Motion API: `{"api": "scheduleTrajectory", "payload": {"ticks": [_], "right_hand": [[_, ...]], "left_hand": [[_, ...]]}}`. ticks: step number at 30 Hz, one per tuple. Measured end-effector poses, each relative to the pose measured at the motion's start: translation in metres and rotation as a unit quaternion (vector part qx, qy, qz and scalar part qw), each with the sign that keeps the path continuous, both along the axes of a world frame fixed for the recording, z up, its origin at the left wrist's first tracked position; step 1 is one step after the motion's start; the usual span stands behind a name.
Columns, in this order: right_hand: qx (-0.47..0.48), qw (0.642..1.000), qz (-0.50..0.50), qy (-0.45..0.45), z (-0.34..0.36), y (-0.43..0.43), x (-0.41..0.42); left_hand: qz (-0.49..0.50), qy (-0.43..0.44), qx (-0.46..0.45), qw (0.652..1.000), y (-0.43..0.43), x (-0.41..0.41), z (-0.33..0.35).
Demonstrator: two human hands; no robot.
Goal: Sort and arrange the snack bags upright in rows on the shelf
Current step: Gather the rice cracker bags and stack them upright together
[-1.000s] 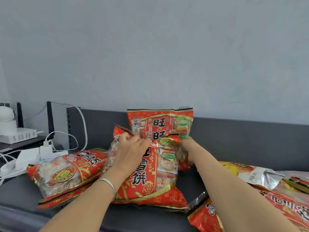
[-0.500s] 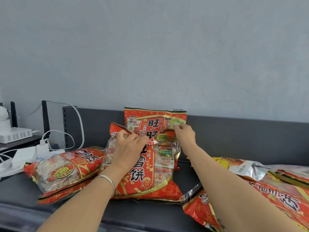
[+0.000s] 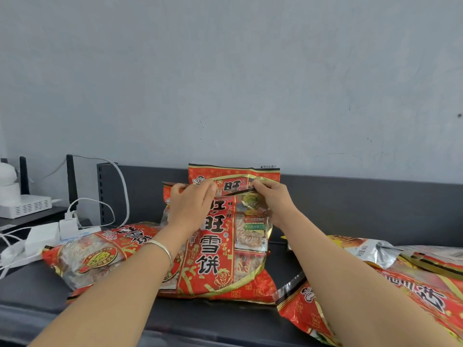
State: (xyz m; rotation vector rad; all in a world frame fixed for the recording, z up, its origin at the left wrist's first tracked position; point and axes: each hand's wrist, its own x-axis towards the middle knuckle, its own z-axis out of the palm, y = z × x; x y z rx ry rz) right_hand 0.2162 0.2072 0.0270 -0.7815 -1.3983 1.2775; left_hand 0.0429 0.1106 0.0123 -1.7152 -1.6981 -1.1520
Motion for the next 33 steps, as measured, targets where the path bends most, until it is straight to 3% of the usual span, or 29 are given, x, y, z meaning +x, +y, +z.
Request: {"api": "scheduleTrajectory", "payload": {"ticks": [3, 7, 14, 16, 19, 23, 25, 29, 31, 33], "right_hand": [[-0.011, 0.999, -0.025, 0.020, 0.007, 0.001, 0.007], [-0.017, 0.998, -0.033, 0.041, 0.011, 0.002, 0.015], [0.035, 0.994, -0.077, 0.066, 0.028, 0.000, 0.014], [0.039, 0.996, -0.062, 0.049, 0.033, 0.001, 0.019], [-0.059, 0.998, 0.010, -0.037, 0.024, 0.006, 0.024], [-0.080, 0.992, -0.097, 0.002, 0.009, 0.017, 0.019], [-0.057, 0.982, -0.178, -0.001, 0.009, 0.023, 0.015], [-0.023, 0.963, -0.268, -0.002, 0.011, 0.028, 0.005], [-0.016, 0.961, -0.277, -0.009, 0.009, 0.030, 0.000], [-0.023, 0.964, -0.263, -0.010, 0.005, 0.028, -0.002]], "left_hand": [[0.060, 0.020, -0.085, 0.994, 0.009, -0.008, 0.014], [0.108, 0.007, -0.113, 0.988, 0.016, -0.004, 0.025], [0.156, -0.048, 0.020, 0.986, 0.028, 0.008, 0.055], [0.143, -0.057, 0.036, 0.987, 0.034, 0.011, 0.059], [0.118, -0.071, 0.036, 0.990, 0.044, 0.012, 0.051], [-0.013, -0.129, 0.035, 0.991, 0.052, 0.018, 0.030], [-0.045, -0.066, 0.023, 0.997, 0.051, 0.022, 0.020], [0.039, 0.195, -0.041, 0.979, 0.044, 0.026, -0.022], [0.066, 0.230, -0.072, 0.968, 0.044, 0.022, -0.048], [0.089, 0.208, -0.099, 0.969, 0.045, 0.015, -0.064]]}}
